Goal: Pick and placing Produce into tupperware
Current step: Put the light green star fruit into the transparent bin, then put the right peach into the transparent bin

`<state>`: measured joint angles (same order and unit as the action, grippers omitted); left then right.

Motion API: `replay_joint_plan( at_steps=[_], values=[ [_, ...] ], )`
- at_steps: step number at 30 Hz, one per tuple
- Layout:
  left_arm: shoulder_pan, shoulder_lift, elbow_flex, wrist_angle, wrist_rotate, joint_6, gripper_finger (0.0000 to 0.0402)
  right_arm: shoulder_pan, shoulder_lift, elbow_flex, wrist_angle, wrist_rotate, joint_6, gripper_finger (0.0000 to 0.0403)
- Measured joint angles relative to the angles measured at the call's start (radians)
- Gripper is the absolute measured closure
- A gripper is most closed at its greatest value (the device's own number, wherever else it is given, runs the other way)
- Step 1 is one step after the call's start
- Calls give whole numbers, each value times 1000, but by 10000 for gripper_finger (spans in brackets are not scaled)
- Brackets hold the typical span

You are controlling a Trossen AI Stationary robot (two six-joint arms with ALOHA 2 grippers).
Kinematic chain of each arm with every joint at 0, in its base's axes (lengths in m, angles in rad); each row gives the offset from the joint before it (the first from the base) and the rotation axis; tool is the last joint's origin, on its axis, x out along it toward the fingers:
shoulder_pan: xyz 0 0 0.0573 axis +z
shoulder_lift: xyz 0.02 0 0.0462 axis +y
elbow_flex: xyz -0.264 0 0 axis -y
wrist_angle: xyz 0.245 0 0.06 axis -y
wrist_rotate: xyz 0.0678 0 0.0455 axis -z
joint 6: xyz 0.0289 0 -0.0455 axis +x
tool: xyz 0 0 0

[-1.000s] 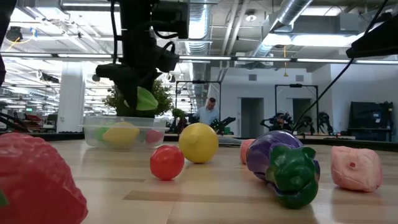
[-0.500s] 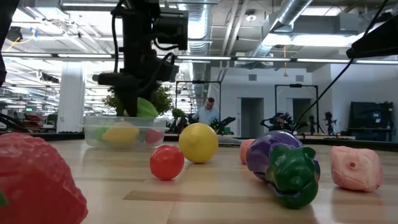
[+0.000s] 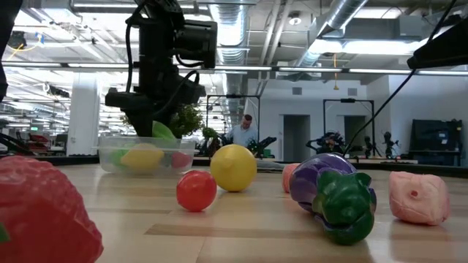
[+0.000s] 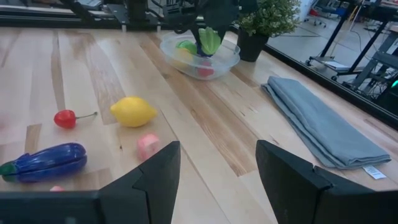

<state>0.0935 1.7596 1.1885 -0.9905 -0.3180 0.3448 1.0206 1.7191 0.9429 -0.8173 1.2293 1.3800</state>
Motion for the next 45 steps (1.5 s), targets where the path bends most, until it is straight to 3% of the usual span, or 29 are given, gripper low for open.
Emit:
replay_joint_plan(
  at_steps=[18, 30, 45],
  values=[
    [75, 0, 0, -2, 119, -41, 171, 0, 0, 0, 0, 0, 0, 168],
    [84, 0, 8, -47, 70, -47, 170, 0, 0, 0, -1, 0, 0, 168],
    [9, 0, 274, -259, 69, -147, 171, 0, 0, 0, -3, -3, 0, 168]
  ],
)
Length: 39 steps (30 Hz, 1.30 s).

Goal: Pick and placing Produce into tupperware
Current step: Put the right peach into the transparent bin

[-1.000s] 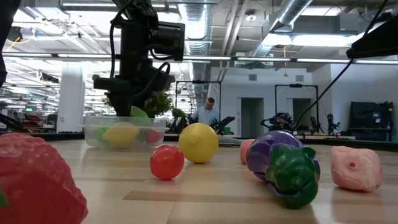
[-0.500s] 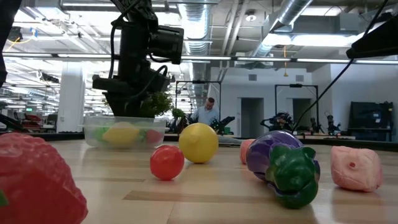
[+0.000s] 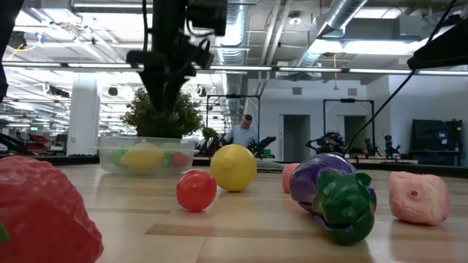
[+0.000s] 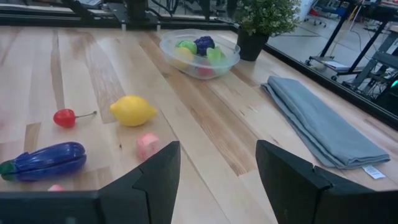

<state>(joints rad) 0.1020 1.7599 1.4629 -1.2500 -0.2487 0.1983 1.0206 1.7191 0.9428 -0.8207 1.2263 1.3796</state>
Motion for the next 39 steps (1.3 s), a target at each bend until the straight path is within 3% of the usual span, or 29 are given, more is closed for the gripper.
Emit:
replay_joint_plan(
  at_steps=[8, 15, 21, 26, 32, 39],
  values=[
    [-167, 0, 105, -43, 22, -59, 171, 0, 0, 0, -1, -25, 0, 168],
    [-368, 0, 113, -37, 40, -159, 171, 0, 0, 0, -1, -25, 0, 168],
    [-559, 0, 112, -3, -33, -287, 171, 0, 0, 0, -9, -24, -1, 168],
    [-731, 0, 112, 47, -203, -407, 171, 0, 0, 0, -23, 6, -3, 168],
    [-947, 0, 63, 70, -559, -596, 171, -8, 0, 0, -42, 33, -21, 168],
    [-1135, 0, -117, 118, -942, -871, 171, -63, 0, 0, -42, 34, -68, 168]
  ],
)
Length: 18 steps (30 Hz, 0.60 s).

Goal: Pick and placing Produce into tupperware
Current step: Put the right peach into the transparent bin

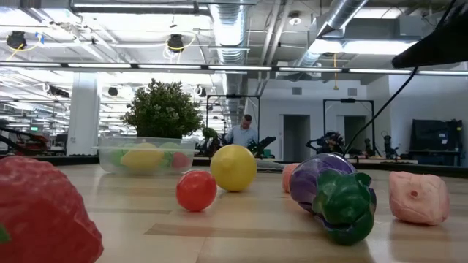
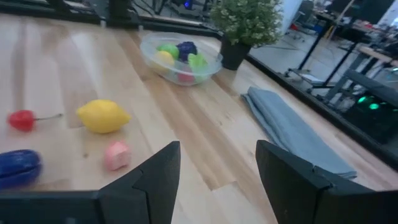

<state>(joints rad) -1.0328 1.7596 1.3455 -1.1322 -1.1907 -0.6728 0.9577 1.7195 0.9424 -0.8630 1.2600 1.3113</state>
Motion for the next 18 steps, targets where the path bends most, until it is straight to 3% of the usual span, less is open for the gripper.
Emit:
replay_joint_plan(
  at_steps=[3, 8, 14, 18],
  values=[
    [-41, 0, -83, 14, -79, -130, 171, -30, 0, 0, 7, 0, -37, 168],
    [-49, 0, -191, 75, -42, -301, 171, -66, 0, 0, 5, -1, -69, 168],
    [13, 0, -211, 140, 61, -225, 171, -86, -13, 0, -12, -17, -89, 168],
    [66, 0, -211, 199, 104, -211, 171, -96, -44, 0, -41, -136, -159, 168]
  ],
)
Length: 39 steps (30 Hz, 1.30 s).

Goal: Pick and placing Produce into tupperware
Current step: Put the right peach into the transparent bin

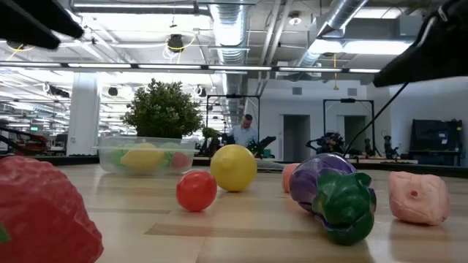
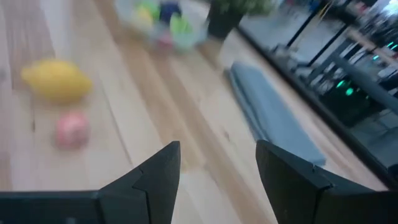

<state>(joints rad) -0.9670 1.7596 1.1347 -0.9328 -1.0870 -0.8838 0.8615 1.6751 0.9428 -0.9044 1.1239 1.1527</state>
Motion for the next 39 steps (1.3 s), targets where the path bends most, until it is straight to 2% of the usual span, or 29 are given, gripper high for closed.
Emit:
replay_joint_plan(
  at_steps=[5, 8, 12, 16, 22, 24, 34, 39],
  values=[
    [87, 0, 0, -9, -15, 175, 171, -26, -56, 0, -3, -161, -112, 169],
    [135, 0, 0, -9, 18, 190, 171, -44, -86, 11, -3, -216, -172, 176],
    [197, 0, 0, -10, 116, 231, 171, -72, -126, 26, -16, -235, -213, 202],
    [253, 0, 1, 3, 168, 302, 171, -95, -165, 29, -22, -236, -273, 230],
    [319, 0, 2, 100, 253, 460, 171, -110, -174, 29, -22, -239, -308, 257],
    [335, 0, 2, 146, 263, 519, 171, -110, -166, 29, -23, -269, -323, 261],
    [365, 0, 2, 266, 273, 710, 171, -104, -165, 29, -99, -522, -303, 265],
    [365, 0, 2, 273, 263, 710, 171, -47, -165, 29, -144, -573, -214, 273]
  ],
)
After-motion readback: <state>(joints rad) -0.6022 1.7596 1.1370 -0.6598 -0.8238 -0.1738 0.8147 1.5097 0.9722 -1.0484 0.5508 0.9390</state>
